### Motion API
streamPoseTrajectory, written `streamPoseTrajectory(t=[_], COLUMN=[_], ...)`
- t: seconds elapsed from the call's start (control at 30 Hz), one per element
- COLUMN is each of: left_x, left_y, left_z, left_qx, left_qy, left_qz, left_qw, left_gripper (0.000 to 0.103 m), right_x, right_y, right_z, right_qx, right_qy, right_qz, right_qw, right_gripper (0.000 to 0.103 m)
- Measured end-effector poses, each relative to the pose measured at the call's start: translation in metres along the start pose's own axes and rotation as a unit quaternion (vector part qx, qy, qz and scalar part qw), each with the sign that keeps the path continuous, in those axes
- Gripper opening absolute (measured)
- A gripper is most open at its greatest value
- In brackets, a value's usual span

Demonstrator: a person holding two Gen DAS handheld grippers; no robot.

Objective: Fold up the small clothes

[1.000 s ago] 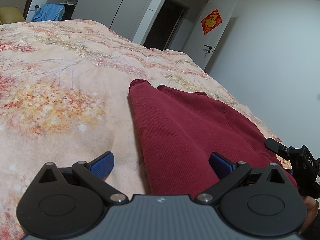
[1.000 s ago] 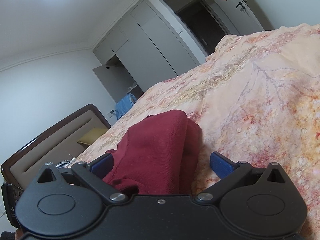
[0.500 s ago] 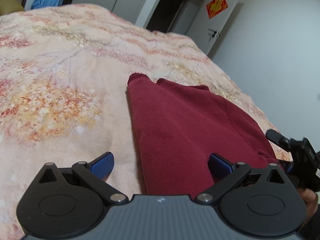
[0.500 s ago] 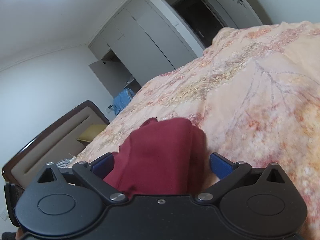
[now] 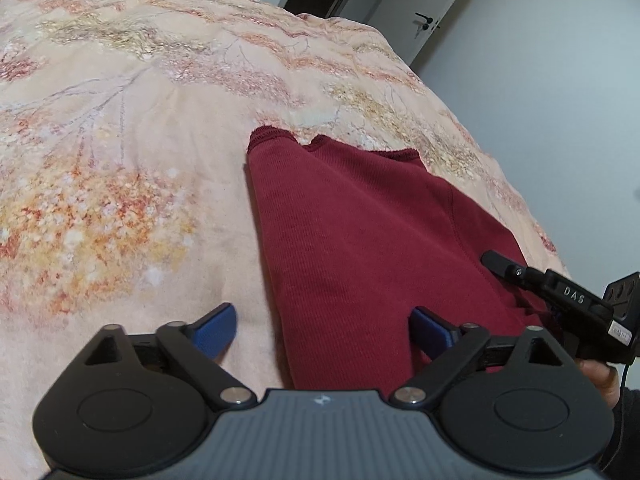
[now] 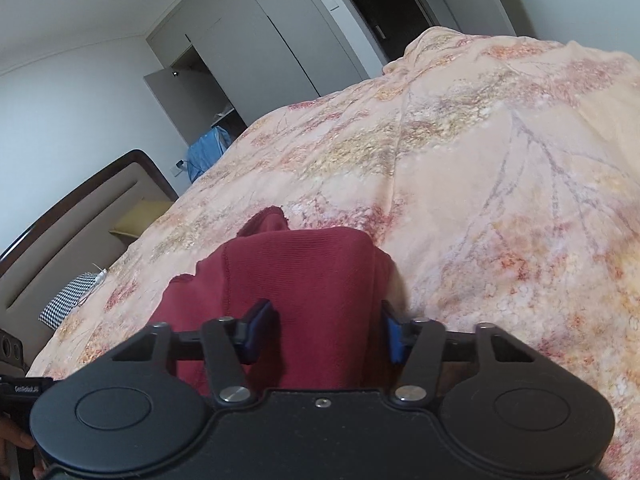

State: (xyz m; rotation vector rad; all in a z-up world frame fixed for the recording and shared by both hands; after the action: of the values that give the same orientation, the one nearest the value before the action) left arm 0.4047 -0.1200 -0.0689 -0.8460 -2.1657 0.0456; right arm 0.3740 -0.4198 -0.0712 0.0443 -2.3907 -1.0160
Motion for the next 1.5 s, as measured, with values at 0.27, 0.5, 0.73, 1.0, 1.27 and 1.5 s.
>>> streamPoseTrajectory(t=[0.27, 0.5, 0.73, 1.0, 1.27, 1.5], left_x=[0.007, 0.038, 0.089, 0.123, 0.116, 0.120], left_y=[-0.001, 0.007, 0.032, 0.084, 0.100, 0.099], left_z=[-0.004, -0.013, -0.027, -0.016, 0.007, 0.007], left_qx=[0.016, 0.035, 0.028, 0.060, 0.076, 0.083], left_qy=[-0.013, -0.056, -0.094, -0.092, -0.079, -0.079], left_qz=[0.020, 0.022, -0.037, -0.107, -0.111, -0.117], left_qw=[0.9996, 0.9975, 0.9945, 0.9882, 0.9878, 0.9865], left_gripper=[0.044, 0.025, 0.025, 0.025, 0.028, 0.059], right_x=[0.006, 0.015, -0.008, -0.071, -0.092, -0.083], right_y=[0.029, 0.075, 0.131, 0.174, 0.167, 0.161], right_z=[0.000, -0.004, 0.003, 0.034, 0.049, 0.049], right_qx=[0.038, 0.072, 0.083, 0.067, 0.046, 0.070], right_qy=[-0.011, -0.036, -0.029, 0.020, 0.023, 0.015], right_qz=[0.009, -0.030, -0.098, -0.131, -0.086, -0.040], right_qw=[0.999, 0.996, 0.991, 0.989, 0.995, 0.997], right_gripper=[0.021, 0.019, 0.018, 0.019, 0.024, 0.058])
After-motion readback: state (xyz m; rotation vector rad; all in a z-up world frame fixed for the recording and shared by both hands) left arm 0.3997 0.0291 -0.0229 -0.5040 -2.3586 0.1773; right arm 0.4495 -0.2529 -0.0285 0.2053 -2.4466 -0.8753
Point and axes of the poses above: each gripper's, at about its wrist camera, not at the fingertips, and x roughly against the way its jaws point, y to its left, z to its underside, the point moved 2 cm from there along -x, roughly the way its jaws point, and after that the axes turned 14 degrees about -x, right-handed, at the moved point
